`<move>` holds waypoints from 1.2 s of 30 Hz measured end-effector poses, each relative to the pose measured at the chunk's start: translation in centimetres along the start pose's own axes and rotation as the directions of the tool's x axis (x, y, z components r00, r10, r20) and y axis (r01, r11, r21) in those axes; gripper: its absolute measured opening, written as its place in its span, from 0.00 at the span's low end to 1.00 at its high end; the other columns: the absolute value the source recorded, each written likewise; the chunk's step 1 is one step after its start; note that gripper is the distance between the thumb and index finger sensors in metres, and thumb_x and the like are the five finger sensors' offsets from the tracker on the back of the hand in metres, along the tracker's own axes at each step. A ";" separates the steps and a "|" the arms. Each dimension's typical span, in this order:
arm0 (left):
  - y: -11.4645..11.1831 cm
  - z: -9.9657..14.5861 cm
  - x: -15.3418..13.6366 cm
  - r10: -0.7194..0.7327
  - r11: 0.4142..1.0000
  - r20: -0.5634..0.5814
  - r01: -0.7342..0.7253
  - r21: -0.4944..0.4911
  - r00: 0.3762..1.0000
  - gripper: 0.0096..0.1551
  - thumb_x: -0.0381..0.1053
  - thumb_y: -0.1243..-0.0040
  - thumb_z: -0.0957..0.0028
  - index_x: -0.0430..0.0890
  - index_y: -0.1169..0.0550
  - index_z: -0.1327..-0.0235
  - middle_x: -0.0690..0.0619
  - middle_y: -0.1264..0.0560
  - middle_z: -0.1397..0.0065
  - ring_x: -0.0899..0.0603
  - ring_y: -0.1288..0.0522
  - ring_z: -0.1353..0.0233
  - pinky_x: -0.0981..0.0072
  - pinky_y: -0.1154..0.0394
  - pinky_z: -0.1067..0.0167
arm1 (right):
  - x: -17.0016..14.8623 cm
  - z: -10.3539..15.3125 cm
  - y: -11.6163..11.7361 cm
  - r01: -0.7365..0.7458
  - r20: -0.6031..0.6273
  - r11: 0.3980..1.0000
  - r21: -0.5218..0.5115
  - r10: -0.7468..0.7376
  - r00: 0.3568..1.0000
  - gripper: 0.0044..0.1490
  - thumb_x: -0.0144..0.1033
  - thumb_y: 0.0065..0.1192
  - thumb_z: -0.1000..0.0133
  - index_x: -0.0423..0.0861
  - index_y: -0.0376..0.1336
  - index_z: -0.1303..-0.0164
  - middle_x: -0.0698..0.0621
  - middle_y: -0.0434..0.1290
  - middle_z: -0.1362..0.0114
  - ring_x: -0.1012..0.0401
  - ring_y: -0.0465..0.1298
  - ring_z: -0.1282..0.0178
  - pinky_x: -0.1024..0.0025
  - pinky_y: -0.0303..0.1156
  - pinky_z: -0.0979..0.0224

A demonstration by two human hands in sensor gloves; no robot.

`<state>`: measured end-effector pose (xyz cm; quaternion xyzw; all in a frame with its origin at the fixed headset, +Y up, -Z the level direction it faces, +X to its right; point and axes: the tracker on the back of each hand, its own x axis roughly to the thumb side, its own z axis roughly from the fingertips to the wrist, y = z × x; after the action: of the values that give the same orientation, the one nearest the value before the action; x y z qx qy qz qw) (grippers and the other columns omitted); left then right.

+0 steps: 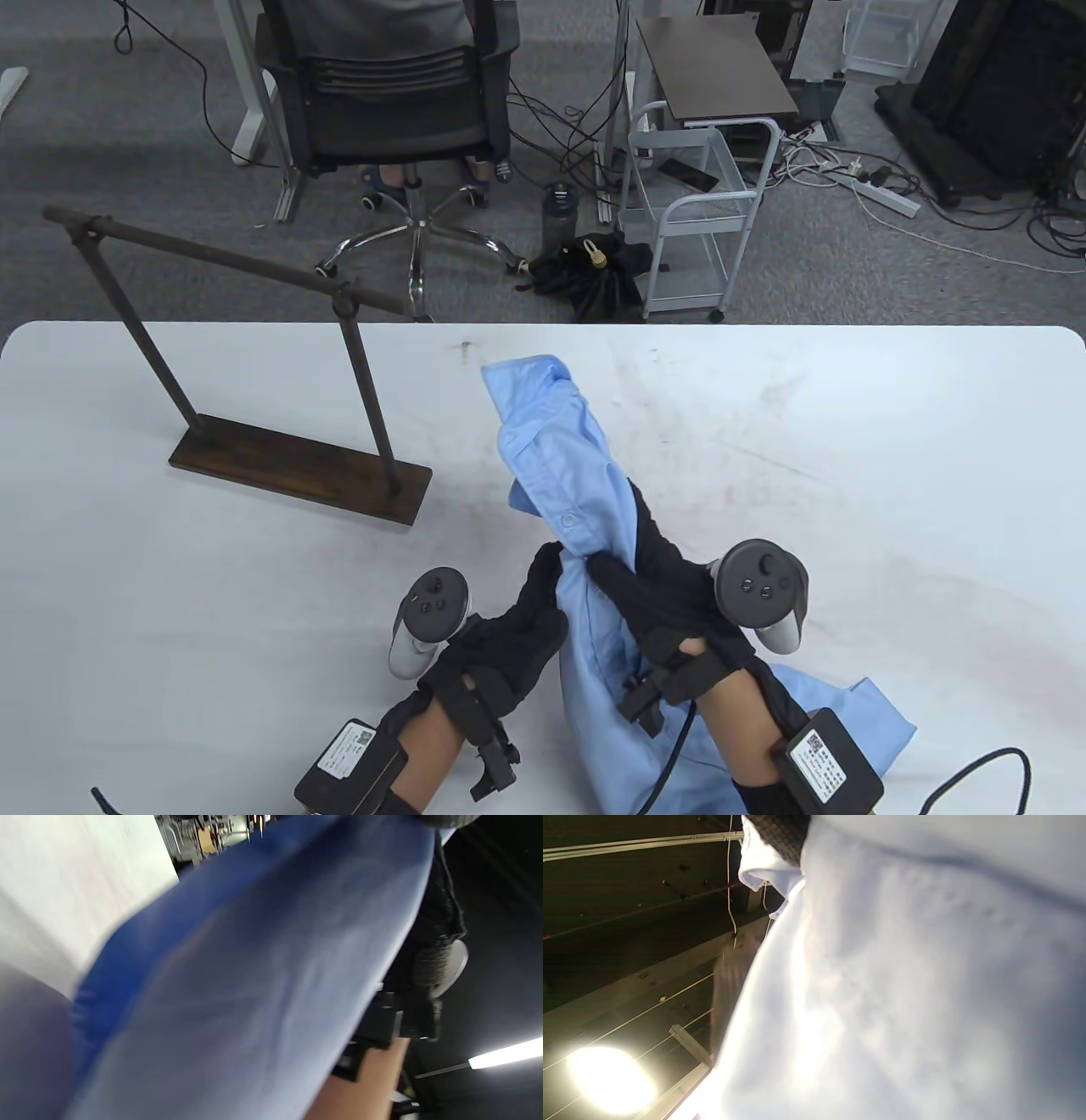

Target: Hang long-sleeve shirt on desktop hanging rack

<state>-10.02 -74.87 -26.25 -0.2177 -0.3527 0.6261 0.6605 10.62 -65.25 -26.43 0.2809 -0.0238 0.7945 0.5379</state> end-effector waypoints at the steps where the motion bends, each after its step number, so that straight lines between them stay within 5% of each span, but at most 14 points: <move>1: 0.0 0.0 0.0 0.036 0.999 0.019 -0.036 -0.004 0.999 0.61 0.77 0.63 0.42 0.43 0.72 0.21 0.35 0.63 0.09 0.23 0.57 0.12 0.22 0.53 0.24 | 0.0 0.0 0.7 0.000 0.009 1.000 0.012 0.000 1.000 0.49 0.25 0.57 0.33 0.19 0.34 0.20 0.23 0.63 0.27 0.43 0.79 0.47 0.44 0.78 0.45; 5: 0.5 0.4 -0.3 0.062 0.995 -0.003 -0.061 0.076 0.998 0.56 0.73 0.65 0.39 0.43 0.71 0.19 0.34 0.56 0.09 0.24 0.47 0.13 0.23 0.47 0.24 | -0.6 0.0 3.5 -0.051 0.026 0.996 0.067 0.049 0.998 0.50 0.30 0.50 0.31 0.19 0.28 0.21 0.21 0.55 0.23 0.30 0.71 0.38 0.31 0.70 0.39; 9: 1.7 0.9 -1.0 0.064 0.985 -0.047 -0.056 0.165 0.997 0.53 0.69 0.66 0.37 0.39 0.67 0.18 0.33 0.52 0.10 0.25 0.40 0.16 0.24 0.44 0.26 | -1.8 0.1 5.5 -0.061 0.019 0.990 0.128 0.059 0.998 0.51 0.45 0.32 0.31 0.19 0.25 0.22 0.14 0.44 0.18 0.08 0.41 0.32 0.13 0.49 0.38; 13: 2.1 1.1 -1.2 0.095 0.980 -0.047 -0.085 0.180 0.994 0.58 0.72 0.61 0.37 0.37 0.67 0.19 0.34 0.49 0.11 0.26 0.38 0.17 0.25 0.42 0.26 | -2.9 0.1 6.7 -0.043 -0.049 0.961 0.273 0.059 0.997 0.58 0.54 0.29 0.33 0.19 0.21 0.23 0.12 0.31 0.19 0.10 0.27 0.34 0.09 0.36 0.41; 22: 2.5 1.3 -0.7 -0.055 0.959 -0.117 0.085 0.270 0.992 0.56 0.65 0.49 0.34 0.33 0.61 0.18 0.31 0.36 0.21 0.42 0.22 0.37 0.34 0.30 0.32 | -2.9 0.3 8.1 -0.200 -0.015 0.881 0.429 0.229 0.973 0.68 0.61 0.31 0.35 0.14 0.17 0.28 0.10 0.23 0.23 0.11 0.24 0.35 0.07 0.33 0.44; 28: 3.4 1.7 0.2 -0.175 0.914 -0.137 0.213 0.345 0.975 0.45 0.60 0.46 0.33 0.38 0.49 0.16 0.40 0.24 0.32 0.49 0.17 0.50 0.43 0.22 0.41 | -2.6 0.4 7.3 -0.243 -0.023 0.884 0.399 0.275 0.961 0.66 0.60 0.35 0.34 0.14 0.22 0.25 0.10 0.28 0.21 0.10 0.29 0.32 0.08 0.37 0.41; 36: 4.7 2.4 2.2 -0.325 0.840 -0.156 0.361 0.405 0.933 0.37 0.60 0.48 0.33 0.38 0.40 0.22 0.47 0.21 0.39 0.52 0.17 0.57 0.49 0.20 0.48 | -1.0 1.0 4.7 -0.241 -0.017 0.930 0.279 0.255 0.967 0.62 0.56 0.38 0.32 0.15 0.29 0.21 0.08 0.34 0.20 0.09 0.35 0.31 0.09 0.42 0.39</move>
<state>-14.99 -72.49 -27.65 -0.0266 -0.2132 0.5502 0.8069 7.24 -68.37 -24.83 0.3262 0.0658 0.8588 0.3895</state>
